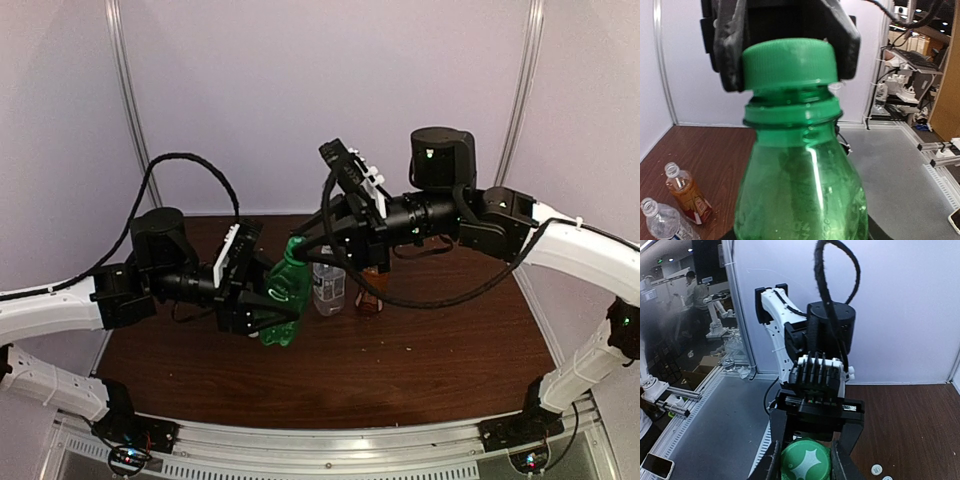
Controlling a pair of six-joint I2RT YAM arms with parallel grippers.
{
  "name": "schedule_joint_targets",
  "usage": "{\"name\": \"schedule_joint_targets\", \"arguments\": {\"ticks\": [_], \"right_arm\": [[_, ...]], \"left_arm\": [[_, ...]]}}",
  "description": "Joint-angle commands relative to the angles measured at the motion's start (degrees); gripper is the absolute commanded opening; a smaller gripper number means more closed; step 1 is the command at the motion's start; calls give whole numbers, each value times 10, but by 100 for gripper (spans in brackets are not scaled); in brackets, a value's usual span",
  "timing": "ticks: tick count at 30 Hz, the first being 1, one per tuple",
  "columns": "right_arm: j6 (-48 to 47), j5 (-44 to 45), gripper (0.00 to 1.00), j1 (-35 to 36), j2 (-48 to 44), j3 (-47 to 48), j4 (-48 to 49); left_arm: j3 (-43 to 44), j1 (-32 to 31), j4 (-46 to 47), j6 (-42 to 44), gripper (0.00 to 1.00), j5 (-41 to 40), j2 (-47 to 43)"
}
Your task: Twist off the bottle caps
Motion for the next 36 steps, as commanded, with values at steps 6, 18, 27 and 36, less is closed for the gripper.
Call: {"name": "schedule_joint_targets", "arguments": {"ticks": [6, 18, 27, 36], "right_arm": [[-75, -136, 7, -22, 19, 24, -44], [48, 29, 51, -22, -10, 9, -8], [130, 108, 88, -19, -46, -15, 27], [199, 316, 84, 0, -42, -17, 2]], "left_arm": [[-6, -5, 80, -4, 8, 135, -22], [-3, -5, 38, 26, 8, -42, -11], [21, -5, 14, 27, 8, -135, 17], [24, -5, 37, -1, 8, -212, 36]]}}
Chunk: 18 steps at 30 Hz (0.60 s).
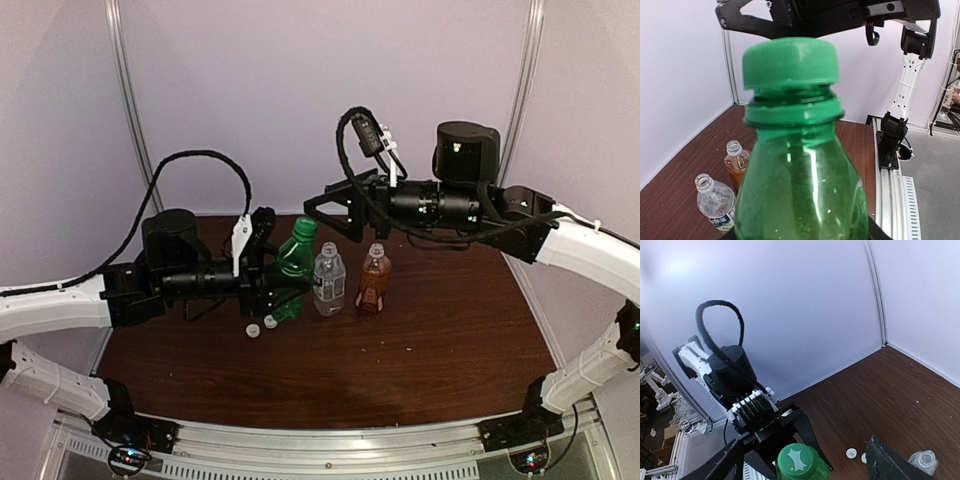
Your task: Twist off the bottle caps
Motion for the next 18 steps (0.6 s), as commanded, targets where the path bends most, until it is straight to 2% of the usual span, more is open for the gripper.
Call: {"name": "schedule_joint_targets", "arguments": {"ticks": [1, 13, 18], "right_arm": [[41, 123, 83, 12, 0, -4, -3], [59, 125, 78, 24, 40, 14, -10], [61, 113, 67, 26, 47, 16, -7]], "left_arm": [[20, -2, 32, -14, 8, -43, 10], [26, -2, 35, -24, 8, -63, 20], [24, -2, 35, -25, 8, -66, 19]]}}
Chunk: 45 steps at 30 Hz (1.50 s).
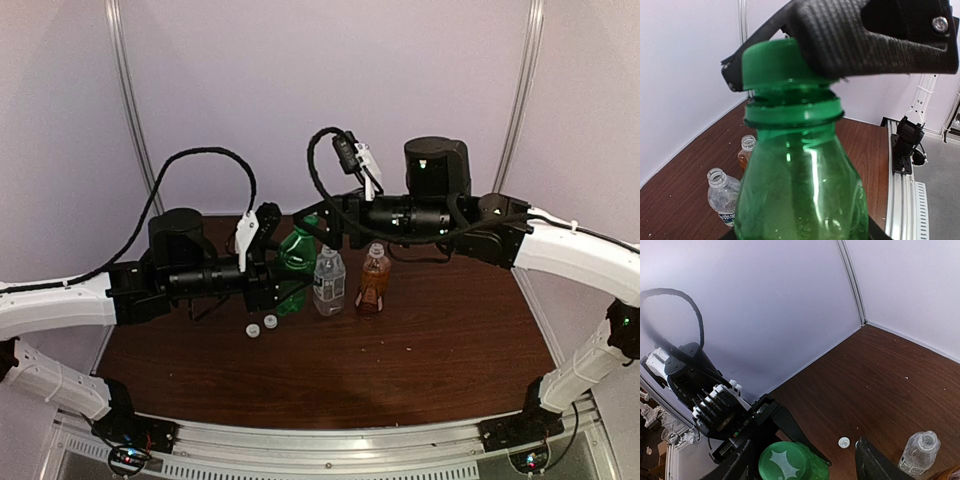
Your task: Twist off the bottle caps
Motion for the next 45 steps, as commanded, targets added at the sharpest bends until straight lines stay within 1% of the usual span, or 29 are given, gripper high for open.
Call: {"name": "schedule_joint_targets", "arguments": {"ticks": [1, 7, 16, 19, 23, 25, 26, 29, 31, 32, 34, 36, 39, 41, 45], "right_arm": [[8, 0, 65, 6, 5, 16, 4], [8, -16, 48, 8, 10, 17, 10], [-5, -31, 18, 11, 2, 11, 24], [-22, -30, 11, 9, -2, 8, 24], [-59, -59, 6, 1, -6, 10, 18], [-81, -110, 5, -10, -9, 7, 25], [-95, -153, 5, -19, -9, 7, 28], [-166, -298, 7, -28, -3, 13, 16], [-228, -392, 12, -30, 5, 24, -10], [-253, -433, 14, -30, 10, 30, -25], [-297, -489, 17, -30, 23, 47, -57], [-326, -512, 19, -33, 32, 62, -87], [-334, -525, 19, -38, 35, 62, -90], [-330, -521, 20, -39, 33, 59, -87], [-303, -483, 20, -40, 19, 44, -64]], "left_arm": [[14, -2, 32, -7, 8, -12, -2], [13, -2, 29, -6, 8, -17, -6], [8, -2, 25, 1, 8, -25, -14], [7, -2, 18, 3, 8, -21, -17], [-3, -2, 19, 17, 8, 3, -25], [-4, -2, 16, 23, 8, 37, -29], [-5, -2, 16, 27, 8, 67, -32], [-12, -1, 32, 35, 9, 211, -37], [-11, -2, 47, 23, 9, 317, -34], [-12, -2, 61, 9, 9, 358, -31], [-18, -2, 90, -13, 8, 416, -30], [-22, -1, 102, -19, 8, 431, -32], [-19, -2, 102, -20, 8, 433, -33], [-20, -1, 102, -18, 8, 427, -34], [-17, -1, 90, -11, 8, 400, -30]]}}
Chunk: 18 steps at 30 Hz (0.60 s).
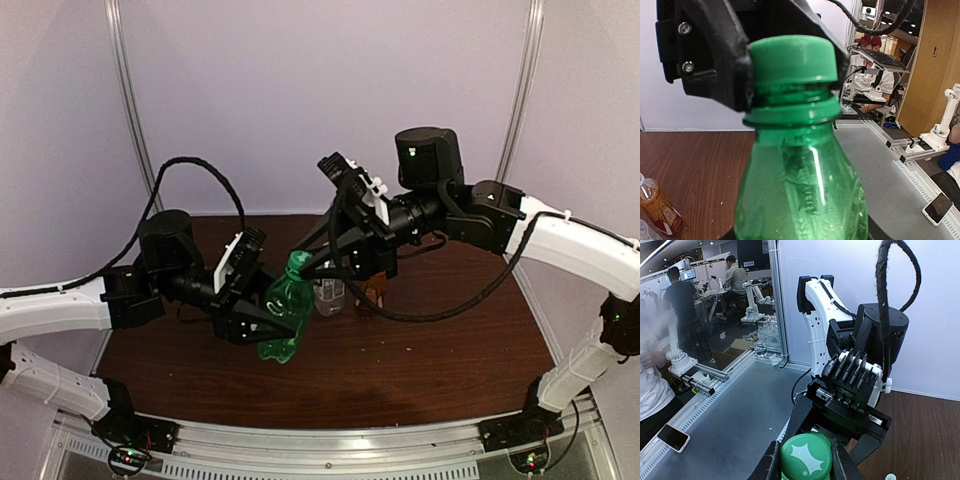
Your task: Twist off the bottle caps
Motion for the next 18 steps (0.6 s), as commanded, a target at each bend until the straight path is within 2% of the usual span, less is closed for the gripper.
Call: {"name": "schedule_joint_targets", "arguments": {"ticks": [1, 5, 7, 15, 18], "right_arm": [[18, 15, 21, -13, -18, -11, -4], [62, 90, 32, -13, -32, -24, 17], [82, 121, 41, -13, -33, -26, 21], [145, 160, 75, -11, -58, -47, 47], [162, 169, 80, -9, -72, -59, 55]], "left_arm": [[4, -5, 53, 19, 8, 28, -7], [2, -5, 38, 30, 8, -30, -12], [4, -5, 27, 36, 8, -52, -12], [12, -5, 10, 44, 8, -135, -9], [18, -5, 8, 45, 8, -171, -5]]}}
